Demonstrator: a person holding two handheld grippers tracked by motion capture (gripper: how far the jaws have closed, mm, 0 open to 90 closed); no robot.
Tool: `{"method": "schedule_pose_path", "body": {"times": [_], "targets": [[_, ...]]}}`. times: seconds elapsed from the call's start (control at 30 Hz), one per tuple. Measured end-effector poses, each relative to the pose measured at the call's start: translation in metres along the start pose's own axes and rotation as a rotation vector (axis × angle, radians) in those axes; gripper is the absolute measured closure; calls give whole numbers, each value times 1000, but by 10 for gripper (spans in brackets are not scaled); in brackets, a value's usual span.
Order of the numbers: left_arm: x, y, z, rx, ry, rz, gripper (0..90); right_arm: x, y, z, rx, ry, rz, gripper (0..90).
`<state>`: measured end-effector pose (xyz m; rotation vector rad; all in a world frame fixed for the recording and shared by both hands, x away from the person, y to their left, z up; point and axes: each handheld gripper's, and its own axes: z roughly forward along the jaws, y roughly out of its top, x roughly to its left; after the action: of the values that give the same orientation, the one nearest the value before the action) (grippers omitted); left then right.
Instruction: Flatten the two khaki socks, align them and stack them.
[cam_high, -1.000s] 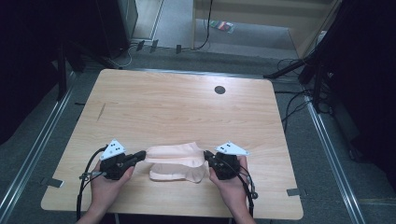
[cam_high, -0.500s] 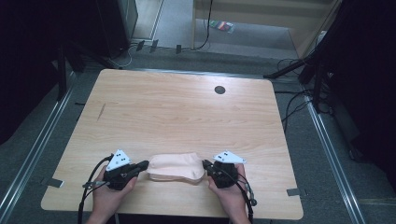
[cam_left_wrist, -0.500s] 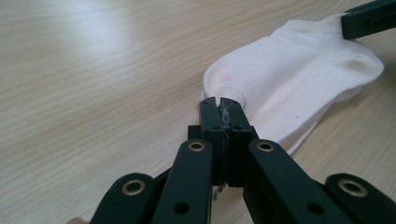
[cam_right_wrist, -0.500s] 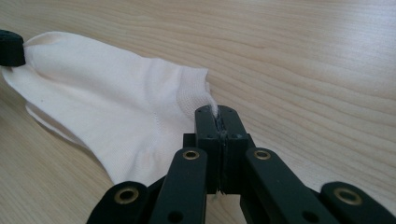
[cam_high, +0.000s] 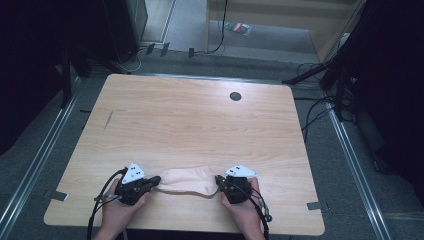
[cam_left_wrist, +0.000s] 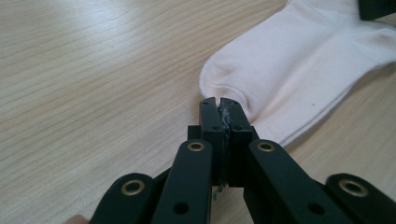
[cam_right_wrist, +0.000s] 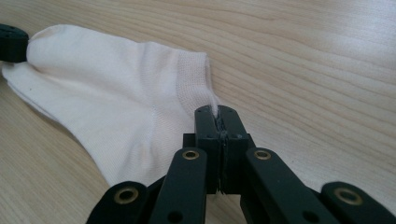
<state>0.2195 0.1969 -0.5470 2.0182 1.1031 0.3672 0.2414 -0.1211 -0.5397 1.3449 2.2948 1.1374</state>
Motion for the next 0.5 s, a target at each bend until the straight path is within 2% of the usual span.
{"method": "schedule_pose_path", "body": {"times": [0.17,0.2,0.23,0.27,0.3,0.33,0.37,0.4,0.43,0.47,0.5], "targets": [[1,1,4,-1,10,-2,900,2,-3,1,6,-11,-1,893],[1,1,4,-6,1,-5,900,2,-4,1,3,-7,0,889],[3,1,2,-24,-10,-18,849,1,-5,1,-14,1,6,794],[3,1,2,-24,-10,-18,745,1,-5,1,-14,1,6,794],[4,0,1,-45,-23,-41,653,-1,-5,-1,-49,20,33,582],[7,-2,-4,-81,-37,-72,595,-2,-5,-2,-60,19,34,536],[7,-2,-4,-81,-37,-72,552,-2,-5,-2,-60,19,34,536],[10,-2,-7,-104,-36,-78,498,-3,-5,-6,-85,12,15,433],[11,-2,-8,-110,-36,-90,498,-3,-5,-6,-85,12,15,433],[18,-2,-11,-136,-42,-122,400,-4,-5,-8,-105,3,-1,361],[18,-2,-11,-136,-42,-122,357,-4,-5,-8,-105,3,-1,361]]}}
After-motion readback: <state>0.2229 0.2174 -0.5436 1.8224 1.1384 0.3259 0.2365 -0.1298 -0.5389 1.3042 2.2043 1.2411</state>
